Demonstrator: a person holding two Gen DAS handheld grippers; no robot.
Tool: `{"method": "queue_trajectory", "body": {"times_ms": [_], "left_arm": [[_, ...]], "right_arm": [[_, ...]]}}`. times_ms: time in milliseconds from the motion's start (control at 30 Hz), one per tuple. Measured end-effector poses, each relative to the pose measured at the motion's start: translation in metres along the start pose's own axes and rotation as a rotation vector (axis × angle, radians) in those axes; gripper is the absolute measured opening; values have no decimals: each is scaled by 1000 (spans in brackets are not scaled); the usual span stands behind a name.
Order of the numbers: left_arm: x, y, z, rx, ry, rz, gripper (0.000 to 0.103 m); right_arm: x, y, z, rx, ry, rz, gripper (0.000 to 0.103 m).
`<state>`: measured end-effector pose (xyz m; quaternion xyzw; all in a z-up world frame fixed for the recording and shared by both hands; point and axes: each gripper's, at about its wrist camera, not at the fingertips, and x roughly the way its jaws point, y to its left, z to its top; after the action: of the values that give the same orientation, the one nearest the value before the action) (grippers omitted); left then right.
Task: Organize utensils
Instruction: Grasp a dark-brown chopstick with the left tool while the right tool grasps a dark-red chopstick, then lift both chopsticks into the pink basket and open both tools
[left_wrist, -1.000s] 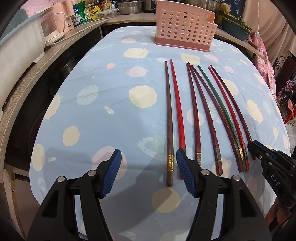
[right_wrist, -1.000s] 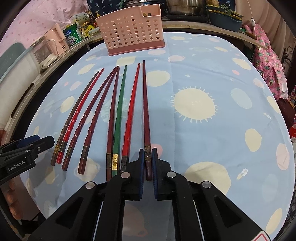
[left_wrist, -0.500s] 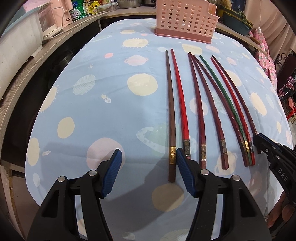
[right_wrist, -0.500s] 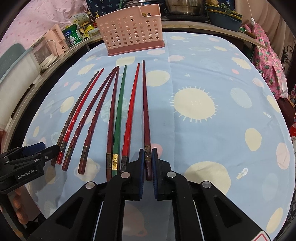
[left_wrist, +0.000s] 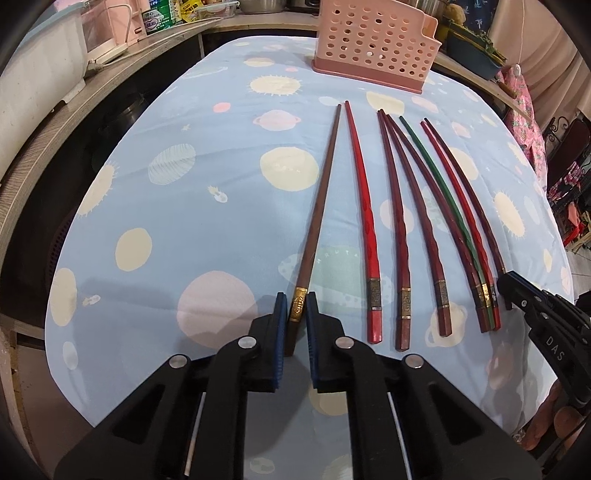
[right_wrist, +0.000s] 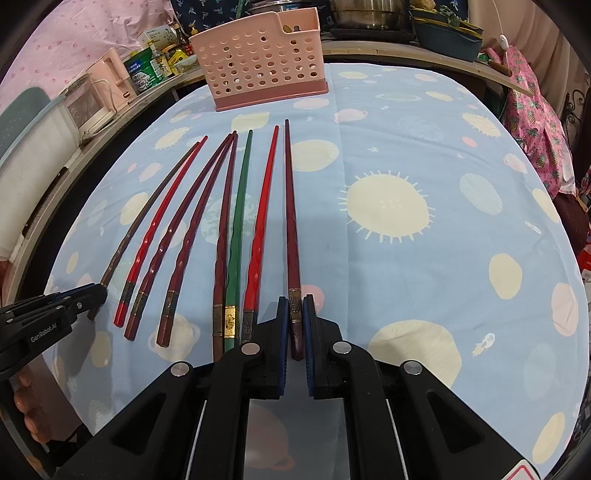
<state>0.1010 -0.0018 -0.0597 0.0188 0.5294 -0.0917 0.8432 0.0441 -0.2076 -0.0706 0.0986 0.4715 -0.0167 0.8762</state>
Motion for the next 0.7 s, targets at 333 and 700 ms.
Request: {"method": "queue_trajectory", "body": {"times_ms": [333, 700], "left_arm": [[-20, 3, 5, -27, -27, -30, 8], [-77, 14, 37, -75, -162, -68, 8]], "right_arm": [[-19, -2, 5, 16, -40, 13, 7], [-77, -13, 46, 38, -207, 24, 7]]}}
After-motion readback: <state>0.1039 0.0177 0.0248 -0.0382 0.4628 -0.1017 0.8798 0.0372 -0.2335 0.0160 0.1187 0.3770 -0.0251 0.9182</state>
